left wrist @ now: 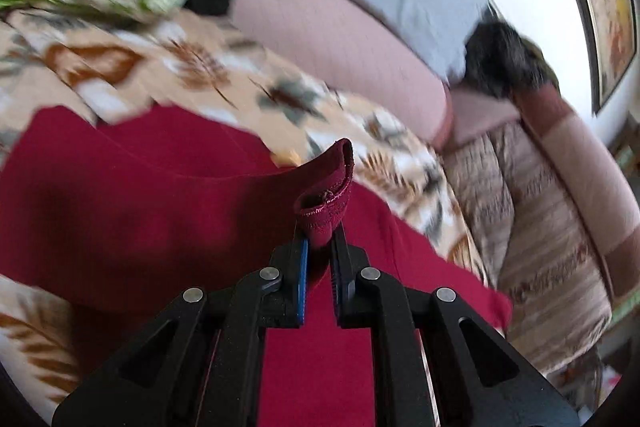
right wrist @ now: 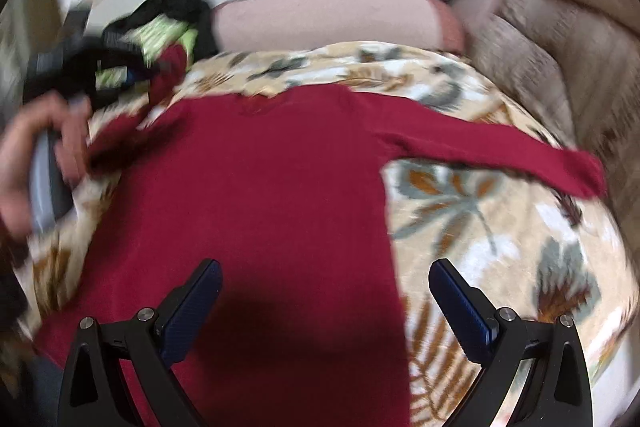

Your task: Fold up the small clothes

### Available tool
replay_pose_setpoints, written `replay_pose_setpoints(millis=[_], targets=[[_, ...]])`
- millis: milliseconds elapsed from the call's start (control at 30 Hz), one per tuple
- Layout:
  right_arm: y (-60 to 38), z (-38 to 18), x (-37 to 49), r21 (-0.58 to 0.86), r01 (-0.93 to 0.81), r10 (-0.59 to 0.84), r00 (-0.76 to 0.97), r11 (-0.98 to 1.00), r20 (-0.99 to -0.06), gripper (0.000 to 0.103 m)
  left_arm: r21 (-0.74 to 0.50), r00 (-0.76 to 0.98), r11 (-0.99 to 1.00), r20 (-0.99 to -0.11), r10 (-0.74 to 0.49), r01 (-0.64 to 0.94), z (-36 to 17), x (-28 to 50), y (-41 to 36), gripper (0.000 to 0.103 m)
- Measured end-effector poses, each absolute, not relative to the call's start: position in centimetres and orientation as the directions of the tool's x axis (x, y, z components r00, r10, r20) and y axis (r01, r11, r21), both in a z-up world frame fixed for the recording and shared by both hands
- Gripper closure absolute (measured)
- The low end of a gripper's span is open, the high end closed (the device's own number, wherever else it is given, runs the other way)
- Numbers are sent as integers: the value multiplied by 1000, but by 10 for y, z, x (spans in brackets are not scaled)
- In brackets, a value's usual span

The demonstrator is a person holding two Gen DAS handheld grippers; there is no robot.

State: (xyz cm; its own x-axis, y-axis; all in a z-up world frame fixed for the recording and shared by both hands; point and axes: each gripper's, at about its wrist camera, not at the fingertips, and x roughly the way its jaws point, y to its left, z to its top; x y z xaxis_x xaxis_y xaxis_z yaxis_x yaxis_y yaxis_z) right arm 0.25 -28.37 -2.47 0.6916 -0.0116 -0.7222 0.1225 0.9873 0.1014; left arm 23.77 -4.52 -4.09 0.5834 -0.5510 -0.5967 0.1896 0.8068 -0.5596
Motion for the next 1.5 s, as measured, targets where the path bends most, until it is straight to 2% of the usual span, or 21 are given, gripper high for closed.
replay_pose_setpoints(millis=[133,267,367,467,533,633,733,933,967,1033,1100,1167,1233,1333,1500], targets=[[-321,-5,26,171,142,21,707,975,-707,0,-546,489,809,-656,-575,219,-73,235,-70,93],[-321,9,73,239,62,131,691,969,-710,0,-542,430,815,-698,-573,206,-91,229,-67,68],[-300,-2,117,345,-69,306,641,936,-703,0,-538,428,813,-695,-578,222,-90,209,-53,62],[-281,-34,162,473,-110,449,555,874,-701,7,-538,416,819,-710,-569,202,-90,189,-31,61],[-277,-55,187,517,-71,475,514,853,-714,20,-528,428,833,-723,-543,165,-91,174,-16,61],[-291,-83,204,568,40,474,504,822,-722,20,-468,469,872,-744,-475,141,-100,150,-1,61],[-312,-110,205,696,141,553,508,704,-661,20,-448,507,887,-742,-439,112,-101,145,0,61],[-293,-115,212,741,99,625,470,664,-623,20,-416,529,904,-749,-400,95,-105,149,-2,61],[-290,-116,214,757,85,648,461,648,-606,22,-417,535,904,-746,-397,90,-104,148,0,61],[-284,-120,217,793,66,698,436,605,-569,44,-423,539,902,-741,-400,88,-104,149,1,61],[-280,-126,217,805,70,715,419,589,-559,52,-421,542,903,-740,-397,87,-104,148,0,61],[-280,-131,220,801,99,702,428,590,-570,68,-413,545,906,-742,-391,88,-103,149,-1,61],[-286,-128,222,788,115,677,447,605,-585,96,-408,548,909,-742,-387,88,-102,149,-2,61],[-289,-100,228,682,56,576,487,730,-656,96,-402,550,911,-743,-381,88,-102,148,-3,61],[-320,-58,235,574,27,453,583,819,-674,97,-397,553,914,-744,-374,83,-102,148,-4,61]])
